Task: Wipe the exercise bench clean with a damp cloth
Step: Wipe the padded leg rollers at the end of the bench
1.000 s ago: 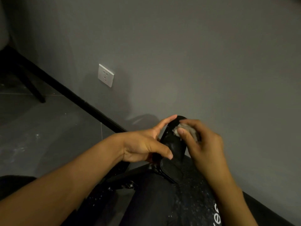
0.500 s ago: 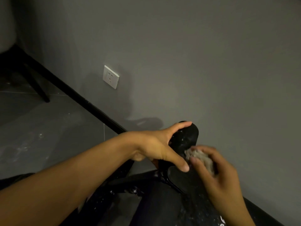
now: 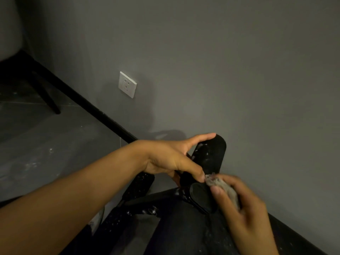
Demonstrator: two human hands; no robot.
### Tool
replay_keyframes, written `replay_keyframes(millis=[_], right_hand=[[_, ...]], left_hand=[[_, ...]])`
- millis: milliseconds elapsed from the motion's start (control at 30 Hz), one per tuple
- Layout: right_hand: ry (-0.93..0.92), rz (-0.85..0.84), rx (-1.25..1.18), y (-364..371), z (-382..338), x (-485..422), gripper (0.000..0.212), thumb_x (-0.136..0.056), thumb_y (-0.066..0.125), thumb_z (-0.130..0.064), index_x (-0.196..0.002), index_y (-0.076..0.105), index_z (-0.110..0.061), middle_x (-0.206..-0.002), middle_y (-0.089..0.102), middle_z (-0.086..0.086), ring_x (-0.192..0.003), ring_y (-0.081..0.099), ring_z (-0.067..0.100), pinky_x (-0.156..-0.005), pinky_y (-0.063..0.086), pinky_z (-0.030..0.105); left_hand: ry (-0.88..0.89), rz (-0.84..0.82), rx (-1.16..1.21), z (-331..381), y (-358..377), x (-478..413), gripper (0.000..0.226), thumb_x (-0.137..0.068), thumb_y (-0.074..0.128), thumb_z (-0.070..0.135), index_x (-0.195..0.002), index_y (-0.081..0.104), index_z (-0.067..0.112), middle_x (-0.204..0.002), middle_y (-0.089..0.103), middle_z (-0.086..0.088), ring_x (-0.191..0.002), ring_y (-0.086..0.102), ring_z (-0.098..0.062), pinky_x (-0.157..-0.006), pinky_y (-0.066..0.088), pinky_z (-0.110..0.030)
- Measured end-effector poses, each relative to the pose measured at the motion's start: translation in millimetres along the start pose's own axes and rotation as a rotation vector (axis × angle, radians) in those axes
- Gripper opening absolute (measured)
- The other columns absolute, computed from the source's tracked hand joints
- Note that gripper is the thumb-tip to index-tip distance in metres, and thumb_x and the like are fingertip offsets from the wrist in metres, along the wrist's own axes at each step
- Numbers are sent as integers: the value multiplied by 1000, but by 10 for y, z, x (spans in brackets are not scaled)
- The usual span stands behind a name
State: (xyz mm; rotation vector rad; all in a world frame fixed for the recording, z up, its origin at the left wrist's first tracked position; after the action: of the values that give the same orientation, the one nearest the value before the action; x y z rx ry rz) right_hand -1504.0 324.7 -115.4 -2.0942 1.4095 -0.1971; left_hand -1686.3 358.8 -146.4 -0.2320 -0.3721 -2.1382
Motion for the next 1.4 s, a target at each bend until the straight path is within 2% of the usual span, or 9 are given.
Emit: replay_keyframes(millis=[233, 567, 700, 867, 967, 1067, 1133, 1300, 1400], right_hand=[[-85, 70, 241, -155, 132, -717, 10, -95, 66, -29, -104, 69, -27, -98, 71, -15, -93, 67, 4, -79, 53, 22], [30, 34, -61, -20, -4, 45, 15, -89, 64, -23, -101, 72, -21, -93, 74, -5, -85, 70, 9, -73, 55, 22], [-34, 9, 148, -70, 15, -242, 13, -93, 66, -33, -103, 70, -26, -96, 73, -9, -90, 69, 10, -76, 54, 22], [-69, 191, 404, -150, 72, -780, 15, -96, 66, -28, -108, 66, -21, -88, 64, -17, -83, 60, -14, -68, 43, 3], [-34, 107, 261, -83, -8, -636, 9, -97, 63, -28, -103, 66, -22, -83, 68, -15, -78, 65, -2, -63, 45, 11], [1, -78, 14, -35, -107, -282, 13, -92, 64, -22, -103, 70, -17, -90, 73, -1, -81, 69, 11, -69, 52, 18], [61, -154, -86, -73, -101, -204, 14, -87, 67, -18, -101, 71, -16, -92, 75, 1, -82, 70, 12, -70, 53, 17], [-5, -11, 173, -207, 67, -673, 14, -90, 70, -21, -104, 68, -18, -92, 73, -9, -87, 69, 2, -76, 53, 17], [-51, 93, 323, -185, 122, -839, 15, -95, 67, -26, -109, 67, -20, -97, 71, -9, -89, 67, 4, -78, 56, 29]], left_hand=[[-8, 18, 10, 10, 21, -5, 99, -88, 74, -4, -143, 32, 67, -126, 67, -16, -112, 71, -34, -92, 59, -50], [9, 37, 19, -35, 27, -34, 103, -87, 73, -7, -146, 31, 66, -111, 71, -8, -90, 73, -20, -76, 59, -36], [12, 64, 28, -22, 52, -50, 104, -85, 74, -8, -143, 34, 68, -123, 67, -11, -96, 73, -24, -82, 60, -44], [7, 128, -29, 19, 121, -28, 107, -82, 78, -4, -149, 28, 61, -129, 59, -10, -94, 73, -26, -58, 58, -31], [22, 149, -58, 36, 131, -10, 105, -82, 79, -2, -152, 27, 57, -126, 59, -6, -96, 73, -25, -63, 62, -36], [33, 135, -92, 36, 123, 3, 106, -81, 80, 1, -150, 27, 62, -130, 58, -1, -108, 71, -26, -89, 61, -54], [35, 119, -96, 34, 116, 12, 108, -79, 82, 3, -148, 27, 64, -132, 57, -1, -110, 70, -26, -93, 59, -56], [6, 57, -67, 39, 96, 20, 100, -86, 79, 7, -147, 25, 66, -133, 58, -6, -106, 72, -27, -81, 62, -41], [-13, 31, -23, 21, 56, 40, 91, -88, 74, 15, -147, 28, 66, -132, 62, -9, -115, 68, -31, -89, 60, -44]])
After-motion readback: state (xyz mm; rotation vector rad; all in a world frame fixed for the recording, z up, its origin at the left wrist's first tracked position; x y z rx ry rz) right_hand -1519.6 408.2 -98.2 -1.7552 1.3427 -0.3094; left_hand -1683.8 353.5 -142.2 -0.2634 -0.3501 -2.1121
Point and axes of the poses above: each hand's wrist, its own x-axis away from the middle knuckle, its own y-axis out of the palm, z = x × y, the point moved 4 cm from there along -x, towards the middle knuckle
